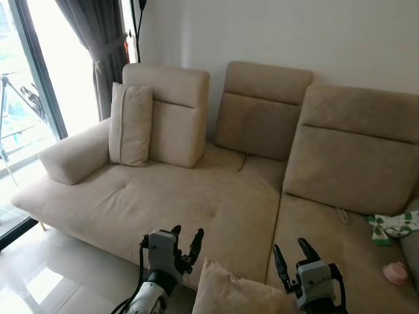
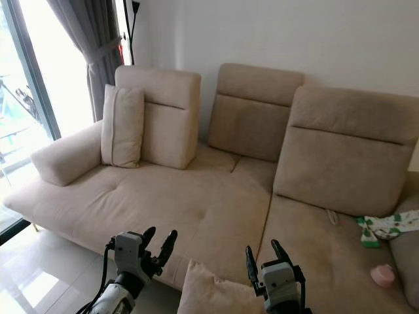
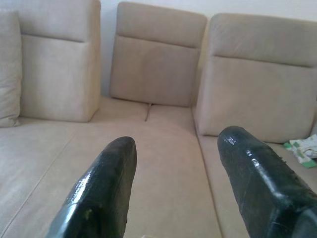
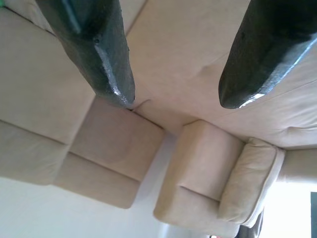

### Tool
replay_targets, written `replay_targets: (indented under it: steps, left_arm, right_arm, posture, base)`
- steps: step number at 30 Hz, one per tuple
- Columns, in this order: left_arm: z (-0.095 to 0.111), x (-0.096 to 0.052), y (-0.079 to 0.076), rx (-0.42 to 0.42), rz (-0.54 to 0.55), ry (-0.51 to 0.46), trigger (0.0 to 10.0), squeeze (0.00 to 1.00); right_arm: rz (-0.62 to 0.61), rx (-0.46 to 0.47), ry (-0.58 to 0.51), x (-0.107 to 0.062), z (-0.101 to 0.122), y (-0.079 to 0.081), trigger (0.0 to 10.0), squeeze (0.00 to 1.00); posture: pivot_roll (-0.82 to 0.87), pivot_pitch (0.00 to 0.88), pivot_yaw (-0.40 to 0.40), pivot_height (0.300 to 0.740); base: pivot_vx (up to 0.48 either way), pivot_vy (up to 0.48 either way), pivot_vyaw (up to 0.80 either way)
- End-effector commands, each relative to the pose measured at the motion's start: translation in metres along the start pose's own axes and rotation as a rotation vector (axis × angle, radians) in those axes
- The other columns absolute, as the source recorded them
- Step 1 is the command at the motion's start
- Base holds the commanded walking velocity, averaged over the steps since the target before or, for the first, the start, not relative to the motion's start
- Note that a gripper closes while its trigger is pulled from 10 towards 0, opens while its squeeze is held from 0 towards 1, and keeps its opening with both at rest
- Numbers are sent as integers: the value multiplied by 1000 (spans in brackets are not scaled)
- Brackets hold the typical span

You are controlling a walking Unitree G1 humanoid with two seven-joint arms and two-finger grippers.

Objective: Move the pillow to the sofa from floor

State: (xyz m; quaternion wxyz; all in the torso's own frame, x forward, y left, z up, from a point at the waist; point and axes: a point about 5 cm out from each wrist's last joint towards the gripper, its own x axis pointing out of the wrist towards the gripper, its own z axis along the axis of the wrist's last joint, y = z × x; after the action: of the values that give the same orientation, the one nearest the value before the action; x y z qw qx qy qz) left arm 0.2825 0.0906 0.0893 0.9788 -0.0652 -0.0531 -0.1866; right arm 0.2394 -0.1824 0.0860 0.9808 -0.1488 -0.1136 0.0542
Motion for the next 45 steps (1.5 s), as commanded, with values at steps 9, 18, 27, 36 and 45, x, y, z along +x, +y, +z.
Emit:
replay_targets:
  steps: [9, 18, 27, 36, 45]
  left_arm:
    - [-1, -2, -3, 0, -7, 2, 10000, 0]
    - [-3, -2, -3, -15, 0, 10, 10000, 0]
    - [-4, -2, 2, 20, -5, 26, 10000, 0]
    - [-3, 1, 7, 49, -31, 30, 10000, 0]
    - [-3, 0, 3, 67, -65, 33, 10000, 0]
  right_arm:
    - [9, 3, 13, -1, -3, 3, 10000, 0]
    - [9, 0, 17, -2, -3, 2, 10000, 0]
    - [36, 38, 59, -4, -9, 6, 10000, 0]
    - [36, 47, 63, -3, -10, 7, 10000, 0]
    - [25, 62, 73, -4, -12, 8, 10000, 0]
  posture:
    - [44, 0, -9, 728]
    - [42, 0, -12, 728]
    - [37, 0, -8, 718]
    - [35, 0, -1, 688]
    - [34, 0, 4, 658]
  base:
    - [261, 0, 0]
    - [0, 0, 0]
    - [0, 0, 0]
    - [0, 0, 0]
    - [0, 0, 0]
